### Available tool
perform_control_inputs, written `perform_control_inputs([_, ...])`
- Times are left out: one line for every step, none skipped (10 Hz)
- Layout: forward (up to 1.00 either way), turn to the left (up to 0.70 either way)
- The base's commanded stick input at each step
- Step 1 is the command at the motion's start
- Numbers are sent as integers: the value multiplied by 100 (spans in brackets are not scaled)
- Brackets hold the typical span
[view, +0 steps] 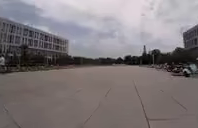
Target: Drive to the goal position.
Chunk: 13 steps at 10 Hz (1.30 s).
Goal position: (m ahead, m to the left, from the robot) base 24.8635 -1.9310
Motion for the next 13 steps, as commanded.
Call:
perform_control_inputs([70,0])
perform_control_inputs([70,0])
perform_control_inputs([70,0])
perform_control_inputs([70,0])
perform_control_inputs([70,0])
perform_control_inputs([70,0])
perform_control_inputs([70,0])
perform_control_inputs([70,0])
perform_control_inputs([70,0])
perform_control_inputs([70,0])
perform_control_inputs([70,0])
perform_control_inputs([70,0])
perform_control_inputs([70,0])
